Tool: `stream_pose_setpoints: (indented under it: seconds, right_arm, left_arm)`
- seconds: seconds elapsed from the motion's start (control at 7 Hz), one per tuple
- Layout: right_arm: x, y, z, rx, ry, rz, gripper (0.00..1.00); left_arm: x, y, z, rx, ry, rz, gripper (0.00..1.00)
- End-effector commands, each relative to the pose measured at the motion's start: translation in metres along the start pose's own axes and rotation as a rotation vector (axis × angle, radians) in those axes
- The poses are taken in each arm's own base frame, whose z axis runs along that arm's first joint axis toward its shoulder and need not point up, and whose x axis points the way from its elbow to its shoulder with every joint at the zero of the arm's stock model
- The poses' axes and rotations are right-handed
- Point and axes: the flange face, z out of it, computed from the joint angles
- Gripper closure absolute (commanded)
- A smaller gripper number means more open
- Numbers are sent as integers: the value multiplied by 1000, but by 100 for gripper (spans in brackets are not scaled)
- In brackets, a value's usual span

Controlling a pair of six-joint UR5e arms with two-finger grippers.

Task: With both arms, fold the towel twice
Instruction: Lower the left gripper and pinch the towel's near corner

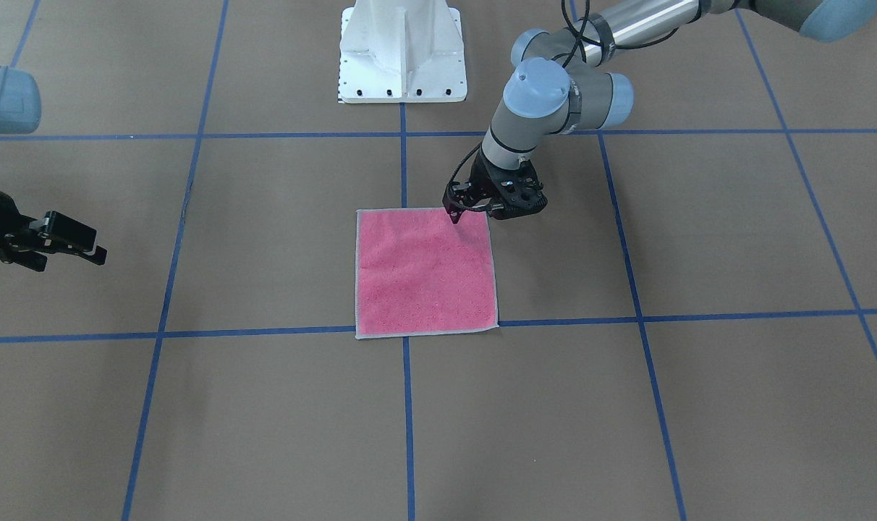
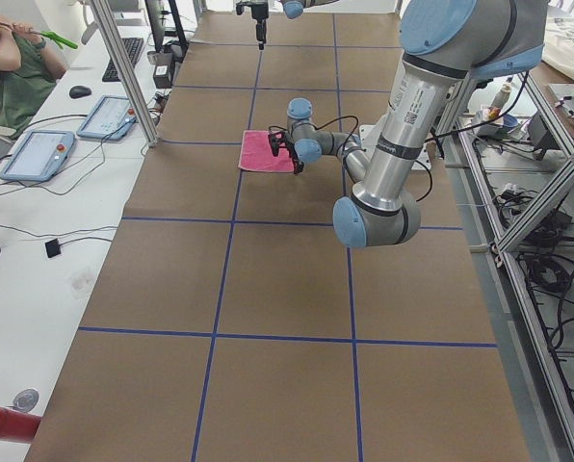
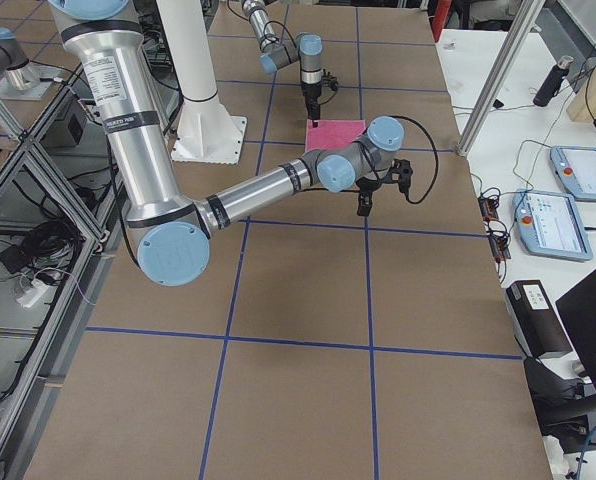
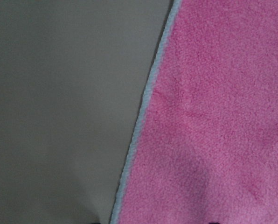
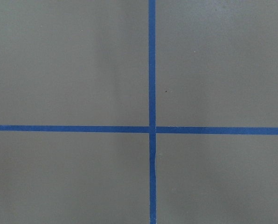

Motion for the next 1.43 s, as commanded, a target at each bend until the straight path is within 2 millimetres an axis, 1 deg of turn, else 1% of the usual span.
stream_pose_setpoints:
  seconds: [0.0,0.14,0.29,0.71,0.86,1.0,1.14,1.29]
  right_arm:
    - [0,0,0,0,-1,0,0]
    - [0,0,0,0,-1,0,0]
    - [0,0,0,0,-1,0,0]
    - [0,0,0,0,-1,0,0]
    - [1,0,0,-1,0,2,0]
    - [0,0,0,0,-1,0,0]
    - [0,0,0,0,-1,0,0]
    - [-1,0,-1,1,-2,-2,0]
  left_arm:
    - [1,1,0,-1,0,0,22]
    - [1,1,0,-1,2,-5,27]
    - [2,2,0,-4,1,-7,41]
    - [3,3,-3,-4,7,-14,92]
    - [4,3,-6,-5,12,-14,100]
    - [5,4,-8,-8,16,-12,100]
    - [10,7,-16,-10,33,-13,100]
    - [16,11,-24,-13,52,-53,100]
